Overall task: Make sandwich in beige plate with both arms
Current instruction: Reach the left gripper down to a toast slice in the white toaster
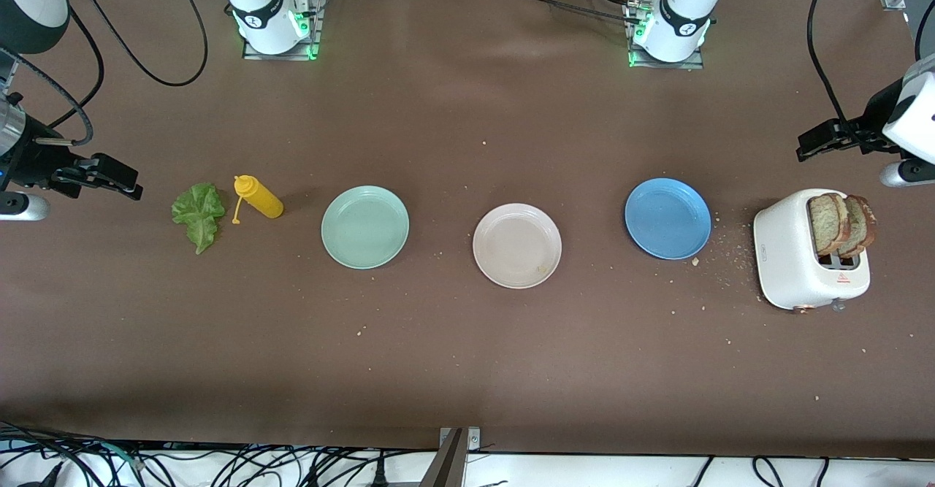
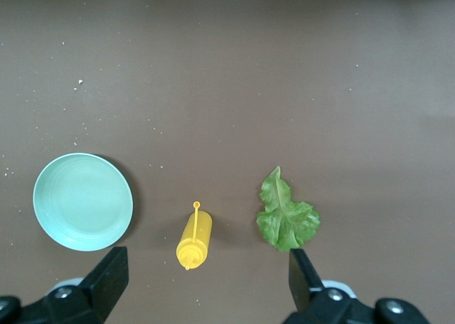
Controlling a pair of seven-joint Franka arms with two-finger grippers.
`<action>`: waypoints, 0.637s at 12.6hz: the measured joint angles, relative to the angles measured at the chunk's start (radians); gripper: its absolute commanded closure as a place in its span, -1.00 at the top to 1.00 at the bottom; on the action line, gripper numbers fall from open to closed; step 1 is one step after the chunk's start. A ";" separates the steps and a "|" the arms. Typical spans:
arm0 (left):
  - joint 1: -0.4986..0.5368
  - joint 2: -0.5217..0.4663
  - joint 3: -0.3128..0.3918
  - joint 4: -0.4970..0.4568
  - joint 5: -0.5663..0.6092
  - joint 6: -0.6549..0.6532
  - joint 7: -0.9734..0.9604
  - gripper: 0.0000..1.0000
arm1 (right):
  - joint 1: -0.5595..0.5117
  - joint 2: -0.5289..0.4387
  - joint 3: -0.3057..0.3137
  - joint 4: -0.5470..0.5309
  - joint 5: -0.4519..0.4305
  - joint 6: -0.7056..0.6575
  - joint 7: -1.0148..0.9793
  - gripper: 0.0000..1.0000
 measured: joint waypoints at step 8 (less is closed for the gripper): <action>0.152 0.184 0.009 0.081 -0.048 0.009 -0.002 1.00 | 0.000 -0.004 -0.001 0.000 0.000 -0.012 0.001 0.99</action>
